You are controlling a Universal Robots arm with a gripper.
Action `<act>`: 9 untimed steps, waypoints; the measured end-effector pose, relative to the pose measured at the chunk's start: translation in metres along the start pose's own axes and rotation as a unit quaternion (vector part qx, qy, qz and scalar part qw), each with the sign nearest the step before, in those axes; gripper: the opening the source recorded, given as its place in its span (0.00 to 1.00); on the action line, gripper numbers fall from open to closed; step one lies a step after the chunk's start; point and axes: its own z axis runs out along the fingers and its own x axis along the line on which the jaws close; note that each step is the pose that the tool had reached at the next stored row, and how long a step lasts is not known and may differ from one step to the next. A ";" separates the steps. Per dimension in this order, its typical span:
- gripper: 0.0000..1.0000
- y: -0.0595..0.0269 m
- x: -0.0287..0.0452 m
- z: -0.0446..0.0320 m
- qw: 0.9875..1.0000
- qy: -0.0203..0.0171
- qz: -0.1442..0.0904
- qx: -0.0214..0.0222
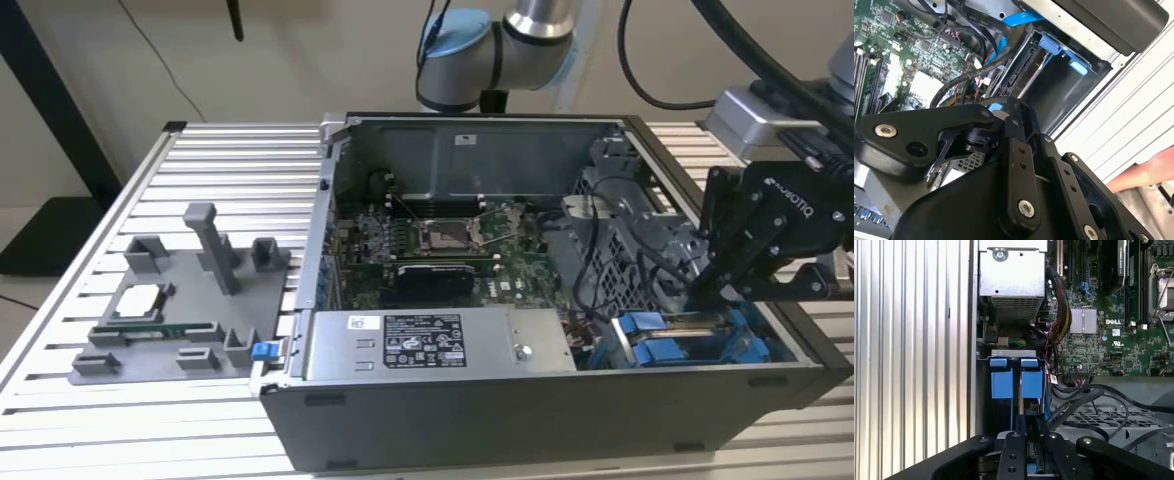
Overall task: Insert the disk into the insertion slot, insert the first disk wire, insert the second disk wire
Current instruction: 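Insert the first disk wire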
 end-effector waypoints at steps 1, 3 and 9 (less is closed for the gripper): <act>0.00 0.0000 0.0000 0.0000 1.000 0.000 0.000 0.000; 0.00 -0.0001 0.0001 0.0000 1.000 0.000 0.000 0.000; 0.00 -0.0007 0.0002 0.0016 1.000 0.000 0.000 -0.004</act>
